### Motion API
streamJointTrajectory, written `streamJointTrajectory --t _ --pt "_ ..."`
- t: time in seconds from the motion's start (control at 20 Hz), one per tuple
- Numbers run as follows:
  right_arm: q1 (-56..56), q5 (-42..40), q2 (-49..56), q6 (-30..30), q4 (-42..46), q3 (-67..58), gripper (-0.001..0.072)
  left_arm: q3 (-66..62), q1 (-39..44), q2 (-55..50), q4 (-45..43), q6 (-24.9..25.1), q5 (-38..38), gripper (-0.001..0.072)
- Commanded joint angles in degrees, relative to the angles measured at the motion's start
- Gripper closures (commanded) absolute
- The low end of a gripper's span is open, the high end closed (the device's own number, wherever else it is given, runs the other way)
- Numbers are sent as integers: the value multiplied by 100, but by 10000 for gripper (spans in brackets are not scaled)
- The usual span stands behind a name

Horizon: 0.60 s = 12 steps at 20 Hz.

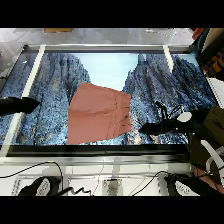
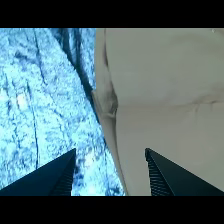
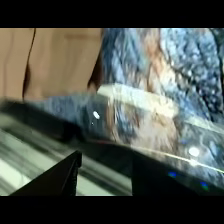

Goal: Fold the clothes and pants, and hang the long-sleeved shirts on hangers.

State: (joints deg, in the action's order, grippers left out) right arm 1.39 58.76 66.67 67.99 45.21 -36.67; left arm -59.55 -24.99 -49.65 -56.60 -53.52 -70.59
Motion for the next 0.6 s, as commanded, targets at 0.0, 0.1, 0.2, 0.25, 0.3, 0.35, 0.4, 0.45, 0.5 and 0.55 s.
streamJointTrajectory --t 0.0,0.1,0.2,0.25,0.3,0.35,0.4,0.45,0.5,0.55 --pt "116 -809 439 203 -953 223 255 765 -37 282 -173 39 -15 252" --pt "116 -535 863 181 -1137 9 263 1261 -37 205 -175 -48 -15 188" --pt "116 -365 1200 184 -1139 -210 264 1574 -42 129 -179 -48 -15 173" --pt "116 -374 1322 181 -1139 -306 265 1644 -42 83 -199 -48 -15 173" --pt "116 -380 1447 184 -1139 -409 265 1683 -42 31 -243 -48 -15 173" --pt "118 -361 1567 184 -1137 -505 265 1683 -42 -28 -334 -48 -15 174" --pt "118 -295 1705 181 -1134 -610 266 1683 -48 -85 -391 -48 -15 174" --pt "127 -219 1836 179 -1137 -699 267 1683 -48 -133 -437 -48 -17 174" --pt "175 -208 1965 170 -1115 -780 267 1683 -48 -179 -476 -48 -17 174" --pt "273 -216 2072 131 -1110 -868 267 1683 -48 -223 -490 -48 -15 174"
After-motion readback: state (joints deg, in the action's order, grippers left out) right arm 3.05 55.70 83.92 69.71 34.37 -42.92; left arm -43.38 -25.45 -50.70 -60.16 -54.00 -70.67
